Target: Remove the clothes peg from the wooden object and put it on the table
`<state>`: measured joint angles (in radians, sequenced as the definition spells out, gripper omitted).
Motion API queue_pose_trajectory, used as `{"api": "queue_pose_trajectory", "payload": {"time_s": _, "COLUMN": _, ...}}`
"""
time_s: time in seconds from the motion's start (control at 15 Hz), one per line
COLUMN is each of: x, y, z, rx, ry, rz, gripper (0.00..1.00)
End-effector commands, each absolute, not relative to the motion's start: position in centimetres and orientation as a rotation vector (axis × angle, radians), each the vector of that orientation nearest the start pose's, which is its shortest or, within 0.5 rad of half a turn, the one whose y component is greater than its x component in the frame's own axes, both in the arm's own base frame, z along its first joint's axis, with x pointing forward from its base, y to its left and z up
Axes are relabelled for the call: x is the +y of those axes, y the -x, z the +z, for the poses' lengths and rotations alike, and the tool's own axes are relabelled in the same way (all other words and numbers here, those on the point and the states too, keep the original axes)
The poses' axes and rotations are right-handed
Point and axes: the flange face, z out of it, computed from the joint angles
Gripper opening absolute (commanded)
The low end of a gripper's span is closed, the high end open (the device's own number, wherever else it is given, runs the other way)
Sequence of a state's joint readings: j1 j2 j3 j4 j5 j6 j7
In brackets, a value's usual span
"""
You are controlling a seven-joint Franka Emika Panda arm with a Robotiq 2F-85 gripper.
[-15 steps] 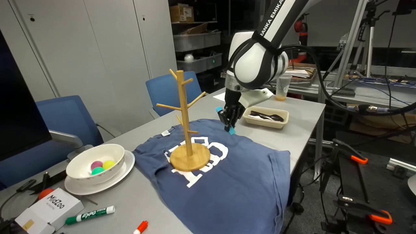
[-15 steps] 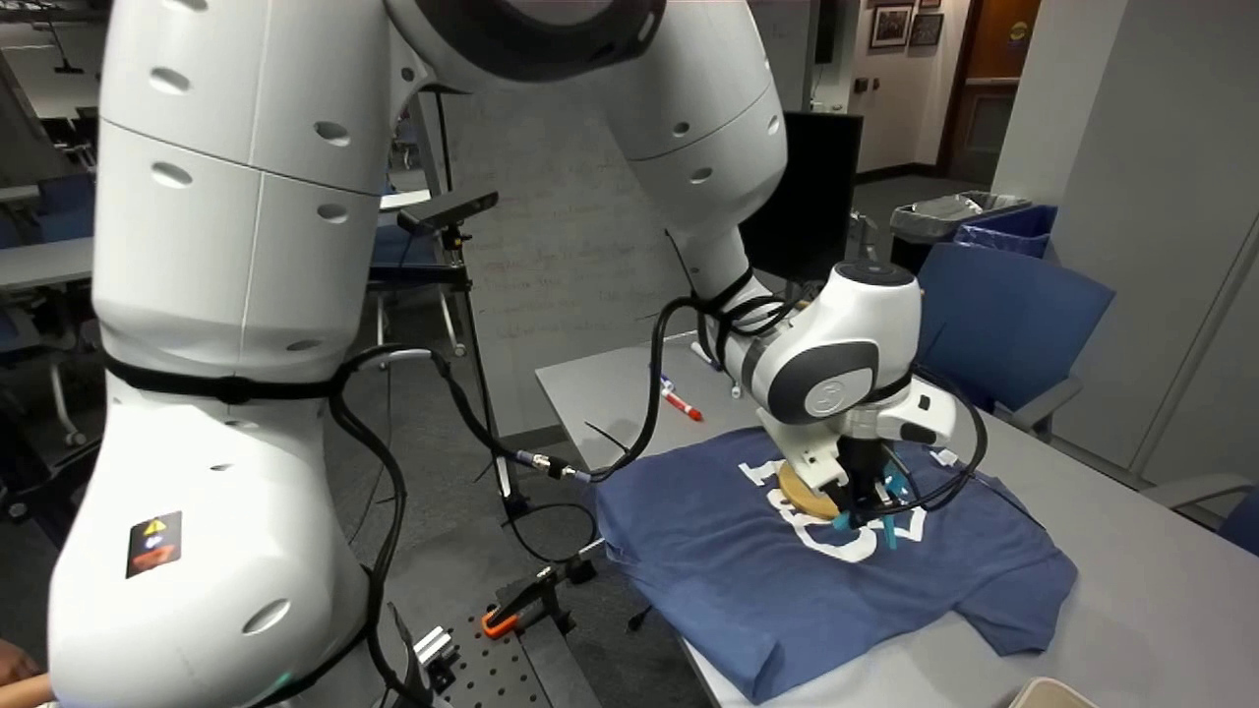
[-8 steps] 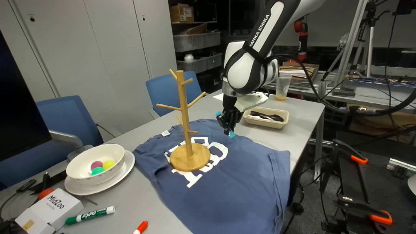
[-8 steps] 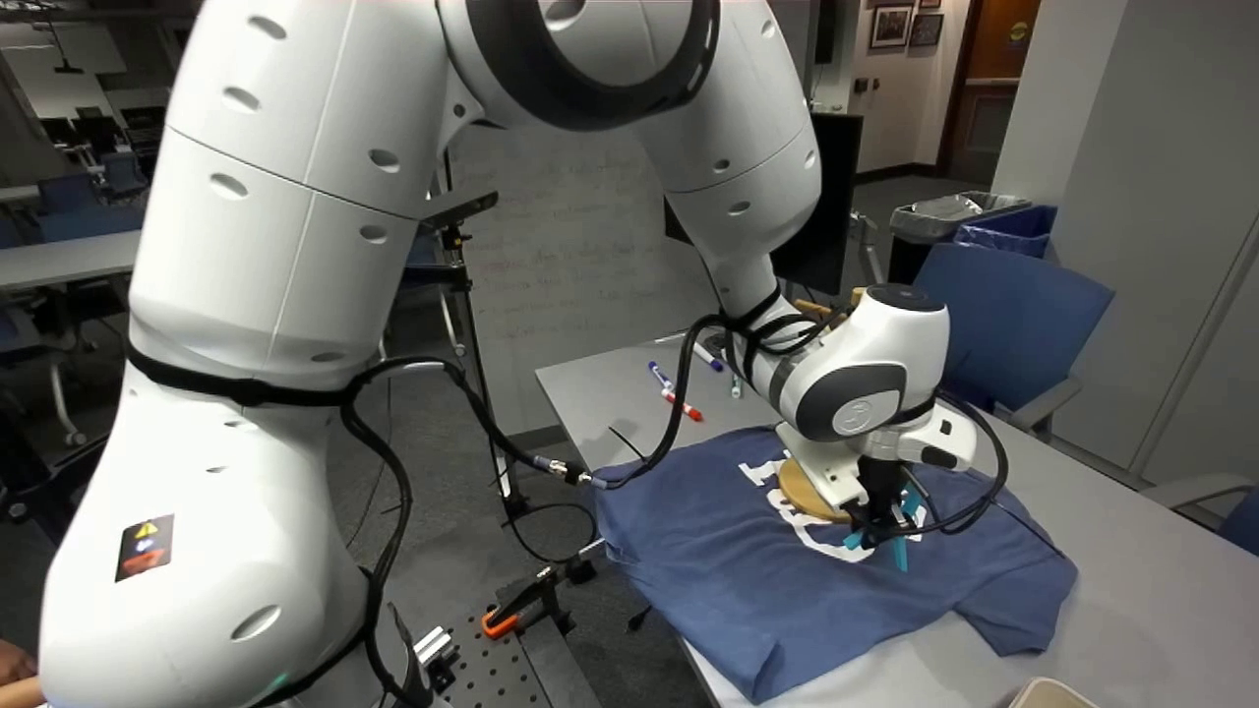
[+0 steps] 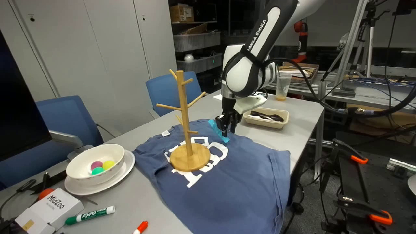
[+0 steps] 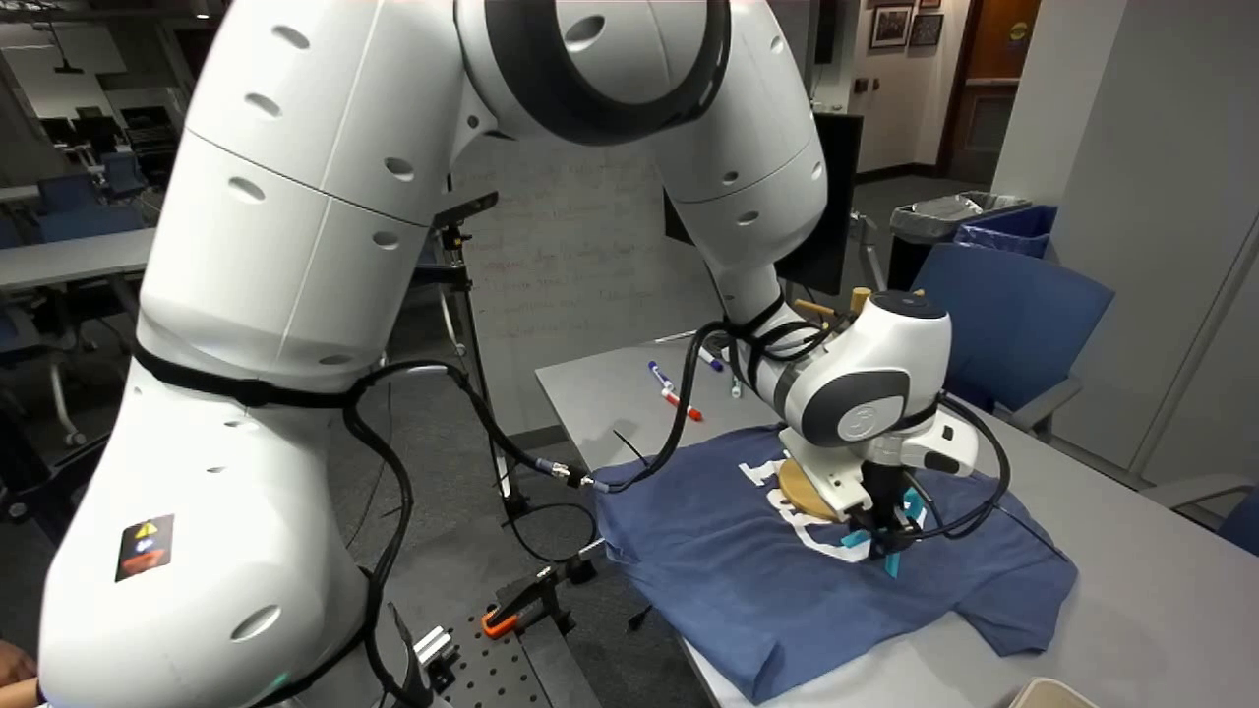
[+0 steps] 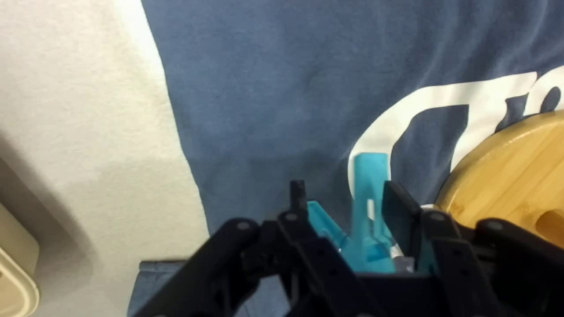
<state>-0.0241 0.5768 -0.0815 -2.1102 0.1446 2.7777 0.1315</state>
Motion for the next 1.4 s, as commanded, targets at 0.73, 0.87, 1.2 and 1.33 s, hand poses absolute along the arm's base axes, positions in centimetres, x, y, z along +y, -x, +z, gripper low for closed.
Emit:
{"api": "queue_pose_trajectory", "payload": {"time_s": 0.73, "x": -6.0, "y": -55.4, "z": 17.6, "rx": 0.448, "ry": 3.138, "rz": -0.103, "gripper": 1.0}}
{"api": "queue_pose_trajectory", "payload": {"time_s": 0.87, "x": -5.0, "y": -54.3, "z": 18.8, "rx": 0.407, "ry": 3.149, "rz": -0.111, "gripper": 1.0}}
{"api": "queue_pose_trajectory", "payload": {"time_s": 1.2, "x": -2.2, "y": -51.5, "z": 22.0, "rx": 0.268, "ry": 3.193, "rz": -0.164, "gripper": 1.0}}
{"api": "queue_pose_trajectory", "payload": {"time_s": 1.33, "x": -1.4, "y": -50.5, "z": 23.4, "rx": 0.22, "ry": 3.216, "rz": -0.203, "gripper": 1.0}}
